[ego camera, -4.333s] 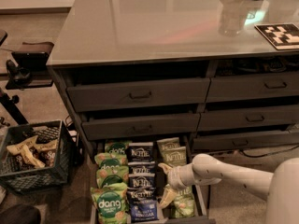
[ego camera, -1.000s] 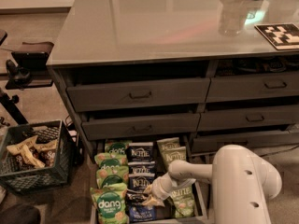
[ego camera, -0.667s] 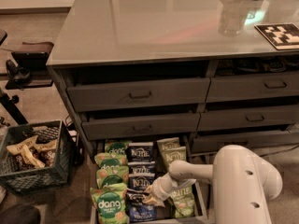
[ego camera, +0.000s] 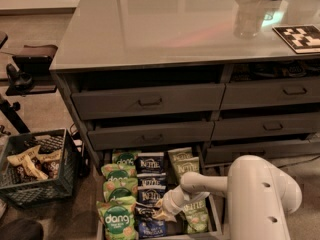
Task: Pick blue chip bag from bottom drawer and place on counter
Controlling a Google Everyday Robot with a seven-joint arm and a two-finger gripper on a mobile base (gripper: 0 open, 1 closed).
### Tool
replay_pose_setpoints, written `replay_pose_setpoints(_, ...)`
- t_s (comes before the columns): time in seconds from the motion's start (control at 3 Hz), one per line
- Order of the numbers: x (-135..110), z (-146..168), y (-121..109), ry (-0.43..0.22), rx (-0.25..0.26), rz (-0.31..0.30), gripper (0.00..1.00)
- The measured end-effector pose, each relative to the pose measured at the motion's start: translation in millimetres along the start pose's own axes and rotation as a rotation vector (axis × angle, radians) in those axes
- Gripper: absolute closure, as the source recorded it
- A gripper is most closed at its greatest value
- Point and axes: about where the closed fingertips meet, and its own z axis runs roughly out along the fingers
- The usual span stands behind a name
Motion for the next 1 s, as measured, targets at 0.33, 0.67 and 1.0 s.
replay_pose_setpoints(0.33,-8.3,-19.1,12.4,-0.034,0.001,-0.033,1.0)
replay_pose_setpoints(0.67,-17.0,-53.3,26.2,-0.051,0.028,-0.074,1.0)
replay_pose_setpoints(1.0,-18.0,-91.9,36.5,-0.059,0.074,-0.089,1.0)
